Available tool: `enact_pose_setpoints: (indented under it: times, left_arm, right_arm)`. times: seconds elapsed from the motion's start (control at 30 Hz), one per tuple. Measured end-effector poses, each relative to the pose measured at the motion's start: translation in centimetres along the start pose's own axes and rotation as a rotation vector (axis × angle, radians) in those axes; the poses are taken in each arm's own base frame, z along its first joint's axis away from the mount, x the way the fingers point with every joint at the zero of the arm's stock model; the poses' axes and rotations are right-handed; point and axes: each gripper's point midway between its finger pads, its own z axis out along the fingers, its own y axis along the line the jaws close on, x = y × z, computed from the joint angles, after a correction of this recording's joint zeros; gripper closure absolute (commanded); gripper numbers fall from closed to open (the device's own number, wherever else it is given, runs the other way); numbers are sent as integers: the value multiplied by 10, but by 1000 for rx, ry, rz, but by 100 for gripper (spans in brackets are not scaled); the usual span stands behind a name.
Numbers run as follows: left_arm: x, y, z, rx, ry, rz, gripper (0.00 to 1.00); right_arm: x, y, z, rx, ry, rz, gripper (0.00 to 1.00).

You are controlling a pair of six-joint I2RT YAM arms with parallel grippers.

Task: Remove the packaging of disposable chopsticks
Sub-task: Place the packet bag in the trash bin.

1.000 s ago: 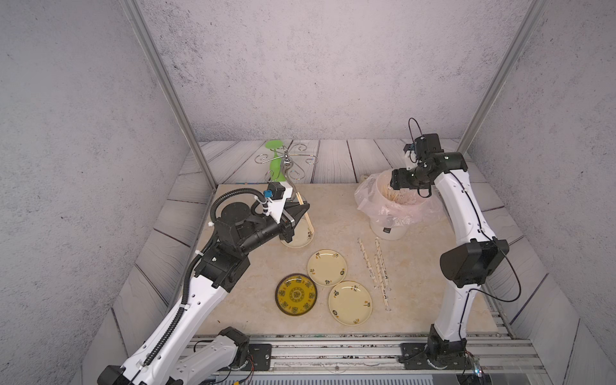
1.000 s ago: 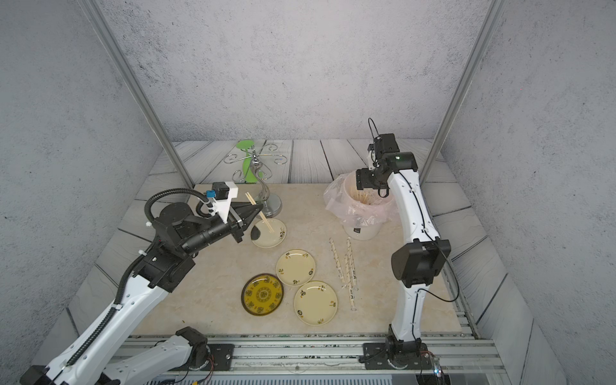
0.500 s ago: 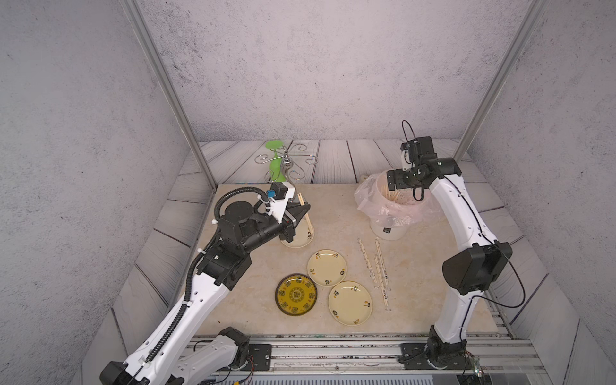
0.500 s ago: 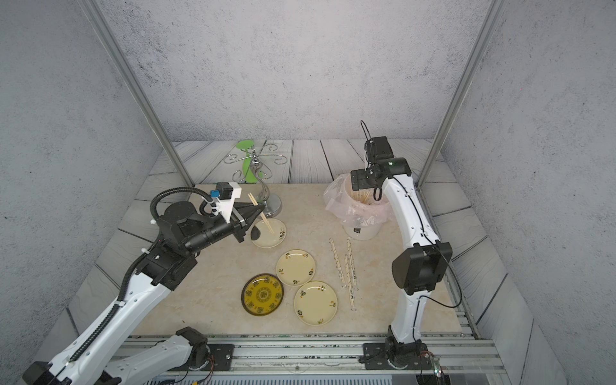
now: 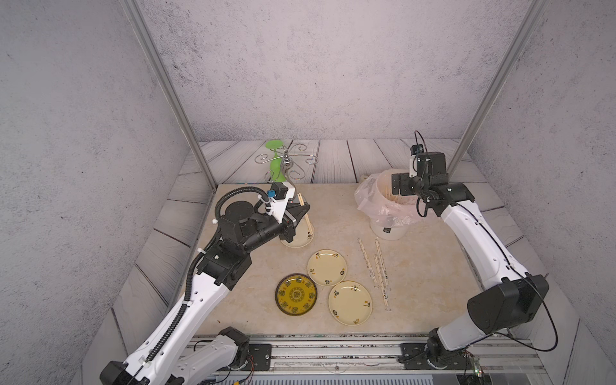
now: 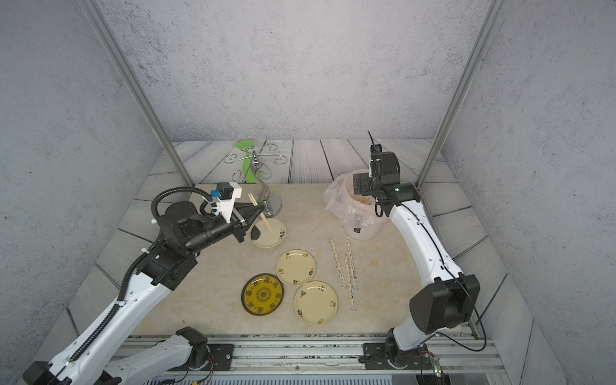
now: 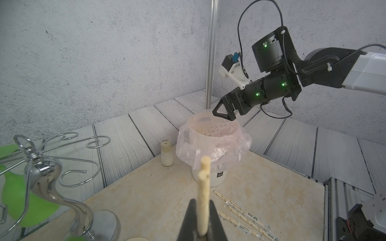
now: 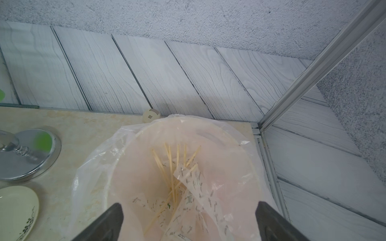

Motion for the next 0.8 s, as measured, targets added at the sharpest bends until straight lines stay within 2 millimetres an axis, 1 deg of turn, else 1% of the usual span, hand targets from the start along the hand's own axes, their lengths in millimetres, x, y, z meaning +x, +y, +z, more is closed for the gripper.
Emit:
enact_pose_setpoints:
  times: [0.1, 0.13, 0.2, 0.27, 0.33, 0.47, 0.53, 0.6, 0.67, 0.7, 0.73, 0.8]
  left_arm:
    - [2, 1, 1, 0, 5, -2, 100]
    - [2, 1, 2, 0, 6, -3, 100]
    - [3, 1, 3, 0, 9, -4, 100]
    - [4, 2, 3, 0, 14, -6, 100]
    - [5, 1, 3, 0, 15, -7, 100]
    - [5, 1, 3, 0, 15, -7, 100]
    - [5, 1, 3, 0, 15, -7, 100]
    - [5, 2, 4, -1, 17, -9, 100]
    - [6, 5, 7, -9, 27, -23, 100]
    - [6, 6, 9, -13, 33, -32, 100]
    - [7, 9, 13, -19, 40, -47, 100]
    - [9, 15, 18, -28, 52, -74, 100]
  right_arm:
    - [17, 1, -10, -6, 6, -18, 1]
    - [14, 0, -14, -5, 14, -20, 1]
    - [-8, 0, -23, -12, -25, -10, 1]
    - [-24, 0, -32, -31, -95, 4, 1]
    - [-28, 0, -37, -44, -112, 10, 1]
    - [-32, 4, -33, -61, -99, 19, 0]
    - [-27, 11, -31, -101, -91, 28, 7]
    - [-24, 30, -32, -206, -94, 40, 14]
    - [-20, 62, -37, -360, -105, 27, 18]
    - [-17, 79, -42, -434, -106, 10, 19]
    - [-14, 105, -51, -534, -108, -26, 19]
    - [-3, 159, -76, -735, -122, -112, 23]
